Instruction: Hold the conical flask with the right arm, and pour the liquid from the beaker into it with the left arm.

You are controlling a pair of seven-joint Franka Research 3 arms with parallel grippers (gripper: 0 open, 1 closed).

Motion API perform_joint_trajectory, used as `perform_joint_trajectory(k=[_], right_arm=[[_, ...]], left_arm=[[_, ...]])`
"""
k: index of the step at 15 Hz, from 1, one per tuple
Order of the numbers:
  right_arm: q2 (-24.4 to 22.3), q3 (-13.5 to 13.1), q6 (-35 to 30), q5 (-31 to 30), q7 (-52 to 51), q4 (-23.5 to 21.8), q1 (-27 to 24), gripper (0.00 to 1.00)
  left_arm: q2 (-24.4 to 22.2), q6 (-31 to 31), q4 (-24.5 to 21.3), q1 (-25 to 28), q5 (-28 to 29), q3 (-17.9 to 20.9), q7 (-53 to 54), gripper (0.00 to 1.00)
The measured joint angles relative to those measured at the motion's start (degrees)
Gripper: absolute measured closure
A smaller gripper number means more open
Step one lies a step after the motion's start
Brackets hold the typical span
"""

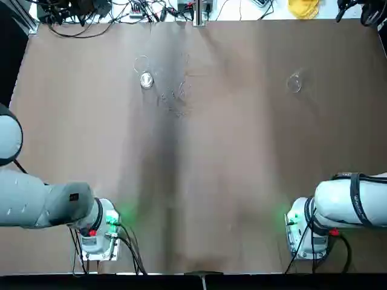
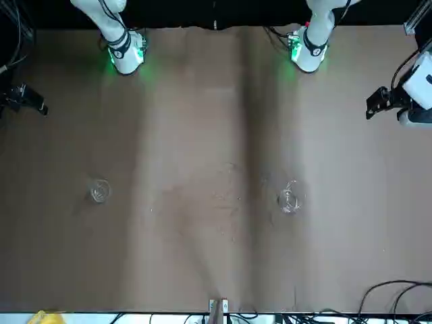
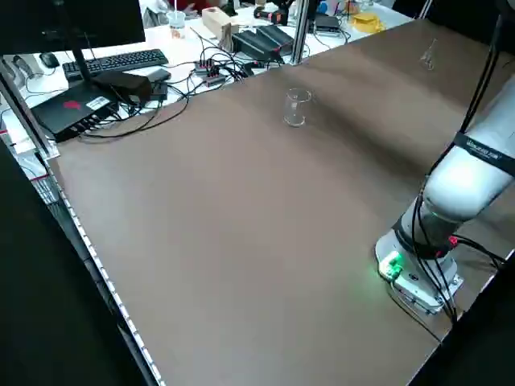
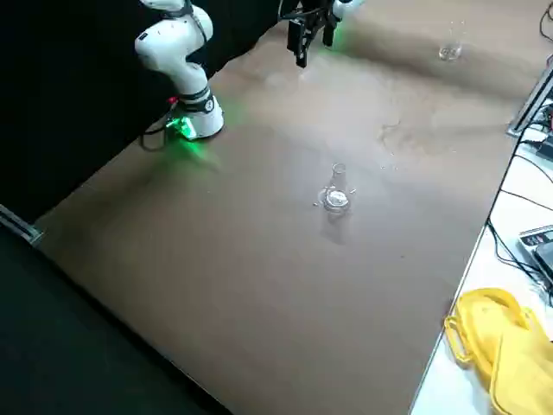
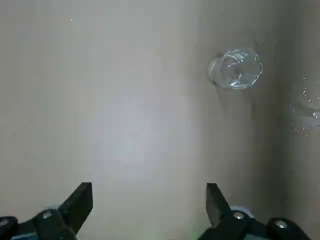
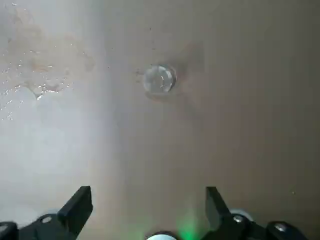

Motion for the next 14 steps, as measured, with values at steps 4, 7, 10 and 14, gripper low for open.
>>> perform_joint_trajectory(k=[4, 7, 10, 14], right_arm=[[0.0, 0.0, 0.0, 0.0, 0.0, 0.0, 0.0, 0.00], [0.0, 0.0, 0.0, 0.0, 0.0, 0.0, 0.0, 0.00], [0.0, 0.0, 0.0, 0.0, 0.0, 0.0, -0.1, 0.00], [0.0, 0.0, 0.0, 0.0, 0.0, 0.0, -0.1, 0.00]], left_arm=[[0.1, -0.1, 0.1, -0.4, 0.0, -0.4, 0.1, 0.00], [1.2, 0.0, 1.5, -0.3, 0.0, -0.3, -0.2, 0.00], [3.5, 0.0, 2.0, 0.2, 0.0, 0.1, 6.1, 0.00], [8.9, 1.2, 2.8, 4.8, -1.8, 0.2, 25.2, 0.00]])
